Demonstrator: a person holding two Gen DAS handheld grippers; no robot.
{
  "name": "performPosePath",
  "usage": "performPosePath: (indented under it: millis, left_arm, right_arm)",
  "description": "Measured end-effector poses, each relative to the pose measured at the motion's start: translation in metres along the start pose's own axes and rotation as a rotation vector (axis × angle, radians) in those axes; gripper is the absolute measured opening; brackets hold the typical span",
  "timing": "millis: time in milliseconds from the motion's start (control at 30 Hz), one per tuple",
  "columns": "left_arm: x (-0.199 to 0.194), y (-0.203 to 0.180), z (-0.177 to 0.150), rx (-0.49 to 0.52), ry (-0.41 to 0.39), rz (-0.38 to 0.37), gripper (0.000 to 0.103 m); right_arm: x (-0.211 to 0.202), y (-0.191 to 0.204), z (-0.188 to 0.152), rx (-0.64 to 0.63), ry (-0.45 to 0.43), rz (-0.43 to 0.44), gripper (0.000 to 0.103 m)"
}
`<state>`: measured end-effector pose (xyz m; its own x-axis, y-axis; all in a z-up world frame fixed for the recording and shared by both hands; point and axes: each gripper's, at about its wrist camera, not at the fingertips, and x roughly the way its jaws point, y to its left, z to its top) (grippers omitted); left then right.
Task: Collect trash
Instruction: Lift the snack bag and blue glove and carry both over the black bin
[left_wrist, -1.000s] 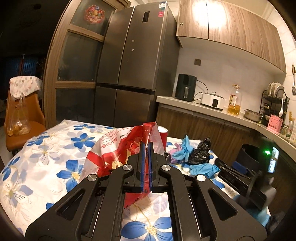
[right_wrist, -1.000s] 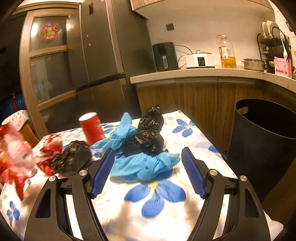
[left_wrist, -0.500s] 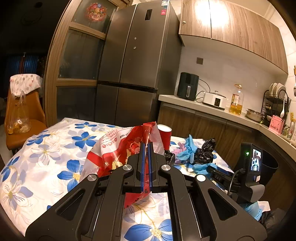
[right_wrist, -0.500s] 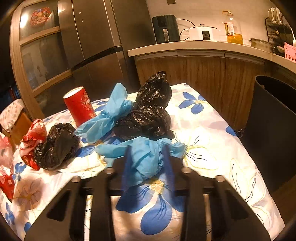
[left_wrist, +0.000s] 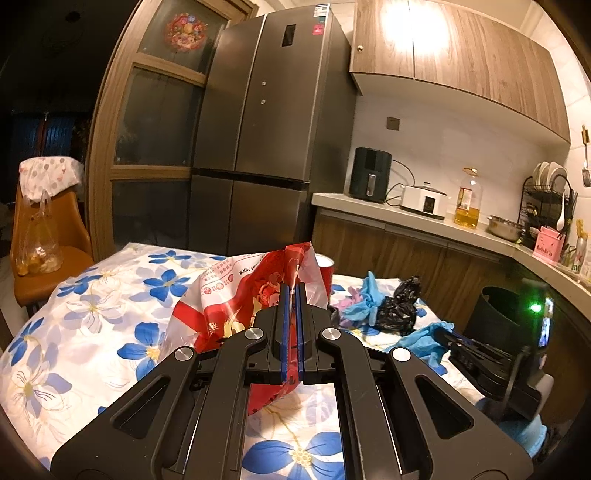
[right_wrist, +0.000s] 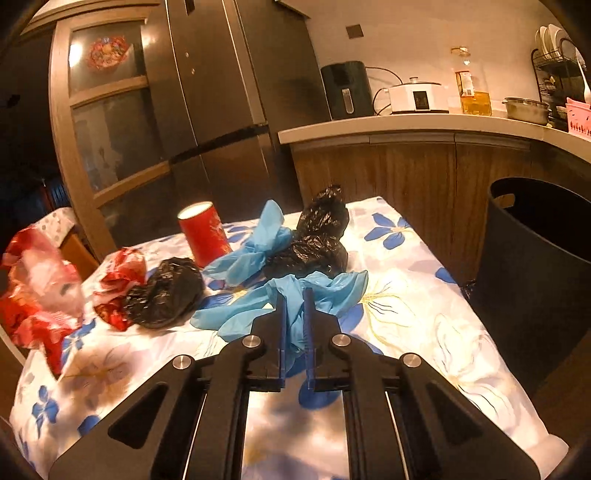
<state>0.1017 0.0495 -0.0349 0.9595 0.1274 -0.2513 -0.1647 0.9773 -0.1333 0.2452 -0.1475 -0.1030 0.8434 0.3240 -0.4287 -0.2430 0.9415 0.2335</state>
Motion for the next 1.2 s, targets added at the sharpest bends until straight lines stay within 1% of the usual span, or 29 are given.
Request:
performPosePath:
  millis: [233,500,767,1000,1200]
  left_arm:
    - [-0.006,-0.02,0.0,0.026,-0.006,-0.03,0.002]
    - [-0.004,-0.051,0.002,0.055,-0.003,-0.08,0.002]
    - [0.002,-0.097,0.01,0.092,-0.027,-0.17,0.002]
    - [0.013,-0.146,0.012,0.126,-0.038,-0.265,0.002]
    - [0.025,-0.196,0.011,0.168,-0.043,-0.349,0.002]
  right_arm:
    - [-0.039,-0.009,0.006,0.004,-0.072,0.0,0.009]
    - [-0.071,-0.034,0.015,0.025,-0.14,-0.039,0.008]
    - [-0.099,-0.07,0.028,0.054,-0.209,-0.112,0.008]
    - [-0.118,-0.101,0.039,0.068,-0.263,-0.185,0.008]
    - [-0.13,-0.125,0.047,0.085,-0.306,-0.245,0.008]
